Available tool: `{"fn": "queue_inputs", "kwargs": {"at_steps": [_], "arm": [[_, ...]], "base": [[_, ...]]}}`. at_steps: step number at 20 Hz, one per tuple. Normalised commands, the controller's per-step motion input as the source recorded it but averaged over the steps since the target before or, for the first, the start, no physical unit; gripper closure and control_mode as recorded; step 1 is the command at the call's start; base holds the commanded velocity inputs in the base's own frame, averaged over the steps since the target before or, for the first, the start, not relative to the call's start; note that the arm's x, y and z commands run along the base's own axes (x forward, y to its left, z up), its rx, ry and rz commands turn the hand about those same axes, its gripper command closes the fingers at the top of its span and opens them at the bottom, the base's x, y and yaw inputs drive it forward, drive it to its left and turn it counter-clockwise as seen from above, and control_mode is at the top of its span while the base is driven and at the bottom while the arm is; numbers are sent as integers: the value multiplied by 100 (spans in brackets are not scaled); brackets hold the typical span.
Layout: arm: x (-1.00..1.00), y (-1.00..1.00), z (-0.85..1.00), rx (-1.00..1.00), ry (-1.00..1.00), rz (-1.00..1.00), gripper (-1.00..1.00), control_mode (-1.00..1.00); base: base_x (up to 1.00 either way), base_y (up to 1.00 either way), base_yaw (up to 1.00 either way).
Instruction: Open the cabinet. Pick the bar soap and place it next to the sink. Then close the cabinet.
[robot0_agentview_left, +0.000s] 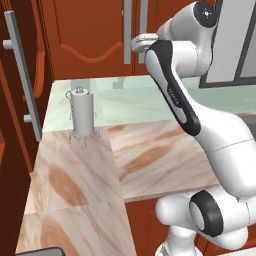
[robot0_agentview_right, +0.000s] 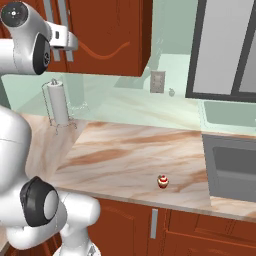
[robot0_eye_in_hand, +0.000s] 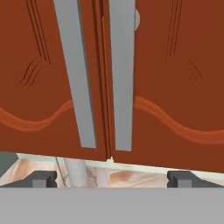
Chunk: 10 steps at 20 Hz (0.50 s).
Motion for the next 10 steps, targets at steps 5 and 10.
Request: {"fn": "queue_inputs", "kwargs": {"at_steps": [5,10], "arm": [[14,0,0,0,0,-8,-100,-100],[18,0,0,0,0,-11,-100,-100]], "base": [[0,0,0],[0,0,0]]}}
